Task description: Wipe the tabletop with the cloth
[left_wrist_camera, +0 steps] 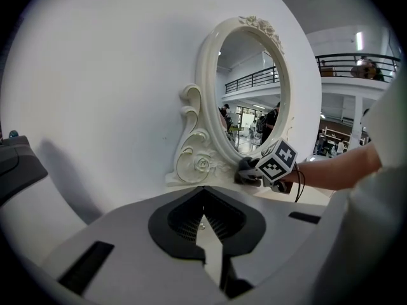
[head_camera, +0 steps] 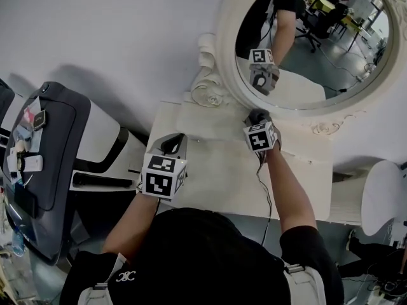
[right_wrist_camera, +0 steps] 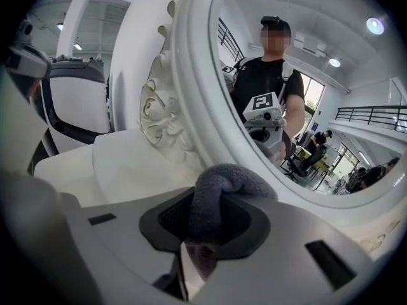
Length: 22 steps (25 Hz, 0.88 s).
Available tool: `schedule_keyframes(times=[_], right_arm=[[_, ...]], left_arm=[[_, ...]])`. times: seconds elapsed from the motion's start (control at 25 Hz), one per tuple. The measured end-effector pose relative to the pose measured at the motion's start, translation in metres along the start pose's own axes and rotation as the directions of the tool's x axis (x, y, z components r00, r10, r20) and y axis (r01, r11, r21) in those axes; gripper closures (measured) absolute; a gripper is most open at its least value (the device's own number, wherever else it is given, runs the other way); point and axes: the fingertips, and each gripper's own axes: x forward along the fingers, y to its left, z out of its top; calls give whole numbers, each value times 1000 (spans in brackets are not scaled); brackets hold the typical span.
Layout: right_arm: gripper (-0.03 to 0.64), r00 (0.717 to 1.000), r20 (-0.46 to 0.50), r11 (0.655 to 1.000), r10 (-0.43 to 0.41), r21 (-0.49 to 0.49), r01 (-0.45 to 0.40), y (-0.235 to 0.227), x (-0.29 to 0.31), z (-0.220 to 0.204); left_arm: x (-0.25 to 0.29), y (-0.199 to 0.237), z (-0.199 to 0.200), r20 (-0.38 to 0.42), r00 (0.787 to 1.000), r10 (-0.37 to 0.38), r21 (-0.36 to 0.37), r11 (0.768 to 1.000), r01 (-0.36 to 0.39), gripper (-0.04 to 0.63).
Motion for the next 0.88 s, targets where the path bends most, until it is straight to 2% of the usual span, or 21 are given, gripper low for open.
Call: schedule_keyframes(times=[0.2,0.64,0.88], right_arm=[[535,999,-3,997,32,-67,-32,30,15,16],[535,992,57,984,117,-140,-108,84,27,73],[535,995,35,987,92,-132,-87,90,32,77]], left_arm=[[-11,19,-2,9,999,41,-24,999,-40,589],[-28,50,-8,25,995,98,-67,993,-96,589],[-34,65,-11,39,993,108,-89,991,-105,589]])
